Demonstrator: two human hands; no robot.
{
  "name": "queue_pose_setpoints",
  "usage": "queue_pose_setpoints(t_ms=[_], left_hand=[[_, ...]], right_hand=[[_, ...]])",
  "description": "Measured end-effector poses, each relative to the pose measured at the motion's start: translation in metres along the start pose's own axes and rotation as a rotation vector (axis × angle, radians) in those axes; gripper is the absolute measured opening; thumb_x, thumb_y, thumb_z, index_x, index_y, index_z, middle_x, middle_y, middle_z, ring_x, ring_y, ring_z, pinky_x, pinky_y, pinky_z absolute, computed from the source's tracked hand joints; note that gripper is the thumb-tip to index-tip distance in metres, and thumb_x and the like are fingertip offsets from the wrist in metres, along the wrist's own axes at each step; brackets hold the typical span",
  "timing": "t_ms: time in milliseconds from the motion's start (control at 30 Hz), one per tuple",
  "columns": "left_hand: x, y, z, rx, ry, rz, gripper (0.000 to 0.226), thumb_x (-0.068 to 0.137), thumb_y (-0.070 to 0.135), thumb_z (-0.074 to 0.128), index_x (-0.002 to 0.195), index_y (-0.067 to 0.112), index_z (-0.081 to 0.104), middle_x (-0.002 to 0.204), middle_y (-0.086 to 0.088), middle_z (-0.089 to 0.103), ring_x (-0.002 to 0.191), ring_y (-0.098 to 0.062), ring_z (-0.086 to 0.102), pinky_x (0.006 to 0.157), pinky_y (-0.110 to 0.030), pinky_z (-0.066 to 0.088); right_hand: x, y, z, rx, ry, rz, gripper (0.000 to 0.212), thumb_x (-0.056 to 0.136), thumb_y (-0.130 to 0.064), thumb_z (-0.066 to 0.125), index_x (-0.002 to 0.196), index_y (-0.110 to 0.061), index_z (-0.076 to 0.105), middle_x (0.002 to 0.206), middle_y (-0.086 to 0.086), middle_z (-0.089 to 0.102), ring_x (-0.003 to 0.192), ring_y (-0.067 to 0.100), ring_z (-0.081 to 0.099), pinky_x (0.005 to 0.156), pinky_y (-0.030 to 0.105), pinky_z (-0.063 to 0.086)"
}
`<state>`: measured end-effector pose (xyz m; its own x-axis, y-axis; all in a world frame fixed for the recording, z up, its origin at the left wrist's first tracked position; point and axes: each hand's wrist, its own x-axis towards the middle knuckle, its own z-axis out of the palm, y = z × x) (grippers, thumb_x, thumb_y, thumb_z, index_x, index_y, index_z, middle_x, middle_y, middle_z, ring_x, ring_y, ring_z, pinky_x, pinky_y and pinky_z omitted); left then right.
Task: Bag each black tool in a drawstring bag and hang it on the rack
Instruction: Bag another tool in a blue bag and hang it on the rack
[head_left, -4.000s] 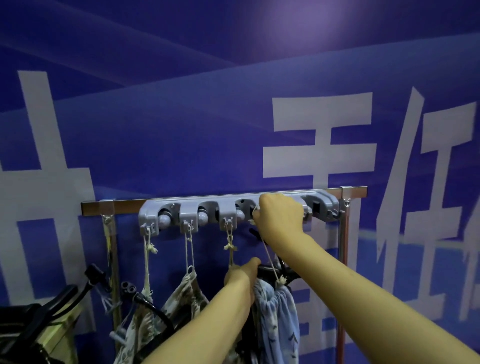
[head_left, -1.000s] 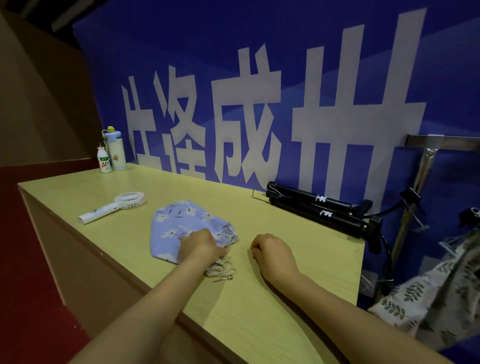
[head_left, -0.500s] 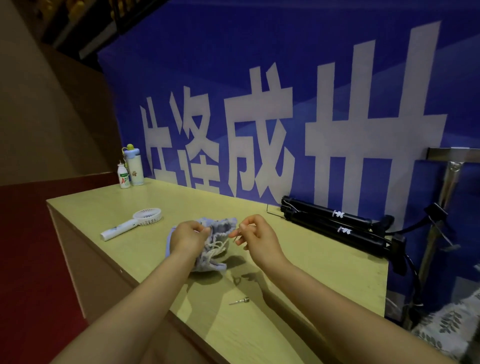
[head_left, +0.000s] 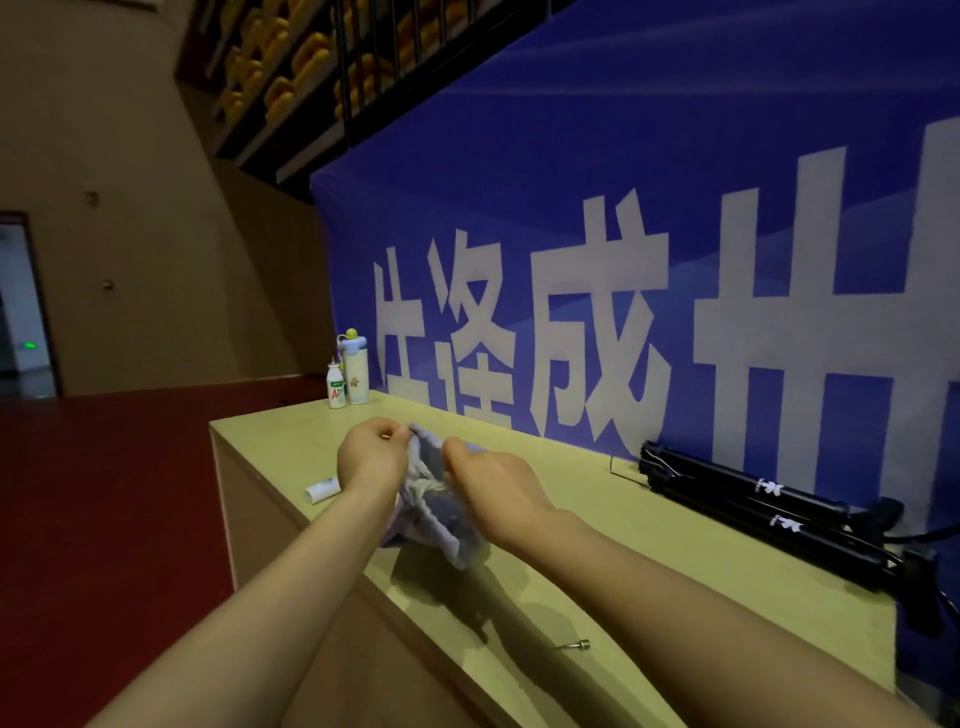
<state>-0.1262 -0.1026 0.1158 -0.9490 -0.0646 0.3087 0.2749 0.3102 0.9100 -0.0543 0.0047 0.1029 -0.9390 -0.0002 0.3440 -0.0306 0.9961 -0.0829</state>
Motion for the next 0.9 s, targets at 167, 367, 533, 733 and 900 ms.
queue_pose_setpoints(t_ms=[167,367,533,733,900], left_hand=[[-0.005,0.025,-0.028,0.004,0.341,0.105,0.02,0.099,0.018,0.037,0.089,0.01,0.053,0.087,-0.012,0.055,0.079,-0.028,0.049,0.069,-0.033,0.036],[-0.012,0.04,-0.063,0.05,0.352,0.211,0.02,0.099,0.018,0.037,0.089,0.008,0.052,0.087,-0.01,0.05,0.081,-0.023,0.044,0.07,-0.028,0.029],[-0.019,0.042,-0.076,0.212,0.163,0.331,0.022,0.097,0.019,0.043,0.09,0.005,0.058,0.09,-0.015,0.06,0.083,-0.029,0.051,0.069,-0.029,0.031],[-0.049,0.048,-0.054,0.21,-0.031,0.402,0.019,0.095,0.017,0.047,0.088,0.004,0.058,0.095,-0.022,0.062,0.093,-0.038,0.057,0.071,-0.034,0.041],[-0.067,0.063,-0.032,0.19,-0.091,0.441,0.021,0.095,0.016,0.047,0.096,-0.001,0.06,0.102,-0.023,0.063,0.099,-0.036,0.057,0.084,-0.04,0.045]], right_hand=[[0.008,-0.031,-0.006,-0.15,0.004,0.002,0.088,0.073,-0.021,0.073,0.14,-0.013,0.016,0.115,0.016,0.059,0.096,0.038,0.063,0.07,0.039,0.048],[-0.005,-0.045,-0.018,0.116,0.295,-0.067,0.026,0.095,-0.026,0.05,0.115,-0.013,0.039,0.096,0.013,0.065,0.079,0.031,0.059,0.065,0.039,0.047],[-0.026,-0.026,-0.032,0.717,0.346,0.075,0.012,0.1,-0.027,0.039,0.096,-0.017,0.044,0.103,0.009,0.07,0.089,0.024,0.063,0.073,0.037,0.052],[-0.053,-0.006,-0.037,0.592,0.321,0.078,0.013,0.098,-0.031,0.044,0.1,-0.018,0.048,0.098,0.008,0.068,0.09,0.024,0.064,0.078,0.043,0.056],[-0.065,-0.009,-0.041,0.151,0.227,-0.074,0.011,0.092,-0.025,0.05,0.095,-0.016,0.055,0.089,0.009,0.063,0.077,0.027,0.057,0.065,0.038,0.047]])
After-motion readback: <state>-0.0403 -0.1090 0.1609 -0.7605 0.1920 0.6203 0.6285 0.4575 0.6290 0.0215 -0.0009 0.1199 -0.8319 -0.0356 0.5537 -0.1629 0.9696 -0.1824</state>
